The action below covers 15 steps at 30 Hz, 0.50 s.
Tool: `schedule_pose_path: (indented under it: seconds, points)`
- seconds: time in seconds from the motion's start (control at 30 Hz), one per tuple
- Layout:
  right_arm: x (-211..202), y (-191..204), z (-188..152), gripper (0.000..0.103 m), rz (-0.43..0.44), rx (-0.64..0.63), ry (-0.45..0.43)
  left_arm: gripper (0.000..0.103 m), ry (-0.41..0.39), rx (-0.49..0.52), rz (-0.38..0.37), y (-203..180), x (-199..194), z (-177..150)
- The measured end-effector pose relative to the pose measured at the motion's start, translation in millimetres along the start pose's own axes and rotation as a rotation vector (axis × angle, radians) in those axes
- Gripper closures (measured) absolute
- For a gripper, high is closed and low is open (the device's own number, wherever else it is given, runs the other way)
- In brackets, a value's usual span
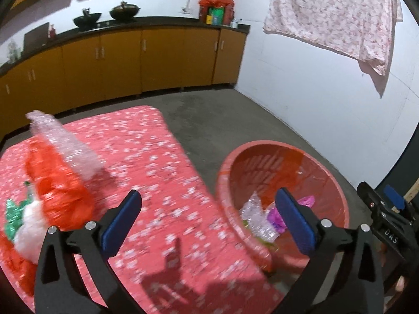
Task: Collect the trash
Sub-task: 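Move both tools back over the table toward the red bags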
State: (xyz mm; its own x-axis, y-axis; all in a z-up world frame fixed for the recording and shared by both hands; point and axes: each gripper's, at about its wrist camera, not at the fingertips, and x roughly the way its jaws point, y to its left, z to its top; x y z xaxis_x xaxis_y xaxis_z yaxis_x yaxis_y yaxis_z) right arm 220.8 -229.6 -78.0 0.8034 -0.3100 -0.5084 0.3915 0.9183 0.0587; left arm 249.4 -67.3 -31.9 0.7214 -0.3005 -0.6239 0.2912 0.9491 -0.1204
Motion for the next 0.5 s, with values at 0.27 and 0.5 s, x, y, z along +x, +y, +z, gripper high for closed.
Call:
schedule_pose_path:
  seconds: [0.27, 0.5]
  points:
    - [-19, 33, -5, 0.004, 0.069, -0.028, 0.0, 0.002, -0.075, -0.007, 0.087, 38, -55, -21]
    - [-32, 77, -14, 0.004, 0.144, -0.099, 0.01, 0.002, -0.089, -0.033, 0.231, 92, -87, -49]
